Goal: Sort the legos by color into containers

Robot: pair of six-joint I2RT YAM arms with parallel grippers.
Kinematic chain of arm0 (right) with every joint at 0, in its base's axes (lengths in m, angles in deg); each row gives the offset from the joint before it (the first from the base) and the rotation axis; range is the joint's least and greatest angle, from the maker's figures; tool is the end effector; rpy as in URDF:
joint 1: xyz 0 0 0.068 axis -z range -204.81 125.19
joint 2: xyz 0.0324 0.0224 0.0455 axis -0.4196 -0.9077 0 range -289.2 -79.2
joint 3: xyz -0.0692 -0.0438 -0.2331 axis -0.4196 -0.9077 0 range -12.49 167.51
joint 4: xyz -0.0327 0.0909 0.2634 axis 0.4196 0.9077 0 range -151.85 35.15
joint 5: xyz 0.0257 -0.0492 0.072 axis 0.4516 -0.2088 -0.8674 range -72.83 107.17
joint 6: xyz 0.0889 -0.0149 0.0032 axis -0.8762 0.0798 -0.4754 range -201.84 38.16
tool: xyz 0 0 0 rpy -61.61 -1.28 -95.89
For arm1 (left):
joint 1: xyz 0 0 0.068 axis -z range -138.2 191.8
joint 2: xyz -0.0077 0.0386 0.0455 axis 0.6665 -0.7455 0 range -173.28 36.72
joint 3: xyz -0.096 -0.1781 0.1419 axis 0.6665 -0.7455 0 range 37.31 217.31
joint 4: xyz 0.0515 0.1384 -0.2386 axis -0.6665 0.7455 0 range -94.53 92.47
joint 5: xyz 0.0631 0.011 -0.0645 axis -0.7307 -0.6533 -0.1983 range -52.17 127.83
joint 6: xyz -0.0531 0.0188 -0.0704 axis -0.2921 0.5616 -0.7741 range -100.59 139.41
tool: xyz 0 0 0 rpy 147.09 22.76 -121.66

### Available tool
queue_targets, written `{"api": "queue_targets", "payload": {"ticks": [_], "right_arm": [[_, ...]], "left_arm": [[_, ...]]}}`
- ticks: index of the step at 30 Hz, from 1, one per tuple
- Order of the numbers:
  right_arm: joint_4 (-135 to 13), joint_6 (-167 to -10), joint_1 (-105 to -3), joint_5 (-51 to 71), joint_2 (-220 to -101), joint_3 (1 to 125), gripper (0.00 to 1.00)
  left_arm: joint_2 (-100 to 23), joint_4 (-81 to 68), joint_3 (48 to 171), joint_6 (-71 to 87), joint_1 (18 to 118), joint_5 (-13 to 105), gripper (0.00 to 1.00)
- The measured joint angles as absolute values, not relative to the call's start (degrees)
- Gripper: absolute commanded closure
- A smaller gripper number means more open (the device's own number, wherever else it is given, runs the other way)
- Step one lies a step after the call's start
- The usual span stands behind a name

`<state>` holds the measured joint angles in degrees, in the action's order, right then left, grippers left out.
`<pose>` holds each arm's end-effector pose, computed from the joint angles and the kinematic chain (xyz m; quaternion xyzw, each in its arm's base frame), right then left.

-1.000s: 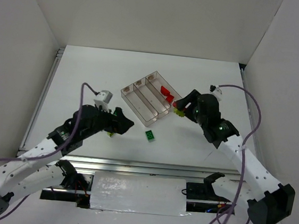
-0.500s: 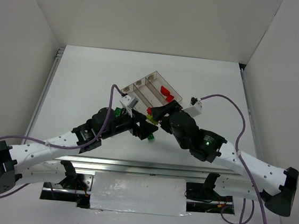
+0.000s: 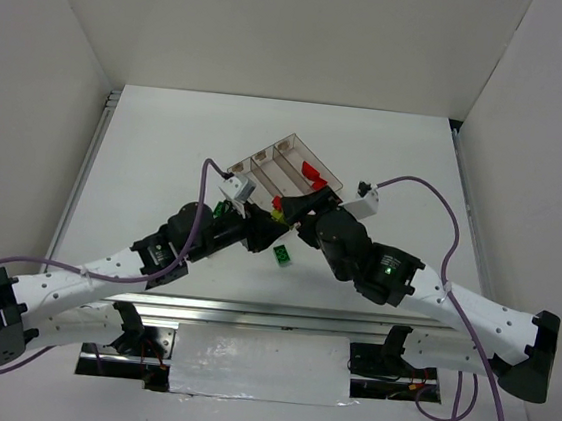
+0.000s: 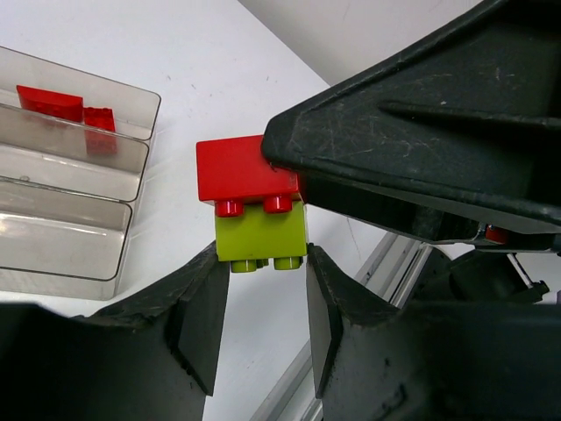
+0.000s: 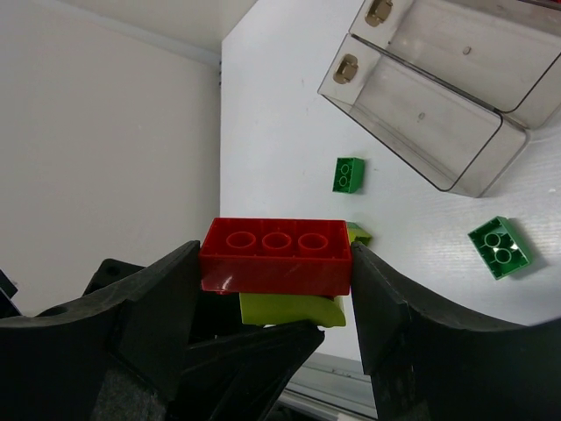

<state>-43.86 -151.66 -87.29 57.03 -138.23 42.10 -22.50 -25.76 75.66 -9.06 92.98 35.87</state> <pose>0.1810 0.2356 0.3045 0.2392 0.7676 0.3636 0.4705 0.2043 -0.2493 0.2799 0.1268 0.6934 -0.4450 0.5524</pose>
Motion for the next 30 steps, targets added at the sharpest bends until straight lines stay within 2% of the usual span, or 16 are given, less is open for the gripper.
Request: {"api": "queue_targets", "payload": {"ticks": [1,2,3,10,17,28,29,30], "right_arm": [[-44.2,-151.7,-87.3,57.0,-138.2,42.1,1.0],[-44.4,-151.7,-87.3,57.0,-138.2,42.1,1.0],[-44.5,-151.7,-87.3,57.0,-138.2,42.1,1.0],[-44.7,-151.7,-86.3,56.5,-138.2,42.1,1.0],[-45.1,-151.3,-83.0,49.8,-138.2,41.7,1.0],[-45.0,-145.9,-70.8,50.0,-140.0,42.1,1.0],[-45.0,-145.5,-70.6,49.6,-140.5,42.1,1.0],[-45.1,-145.3,-70.6,49.2,-140.8,42.1,1.0]], "left_arm": [[-22.4,-25.8,75.7,-9.0,93.0,35.8,0.72],[-22.2,-25.8,75.7,-9.0,93.0,35.7,0.92],[-22.2,-25.8,75.7,-9.0,93.0,35.6,1.0],[-22.0,-25.8,75.7,-9.0,93.0,35.1,1.0],[-18.8,-27.7,71.7,-8.0,93.0,35.2,1.0],[-13.4,-23.3,67.7,-6.3,93.0,32.9,1.0],[-13.3,-22.9,67.7,-6.3,93.0,32.4,0.91],[-13.2,-22.5,67.8,-6.3,93.0,32.0,0.65]]}}
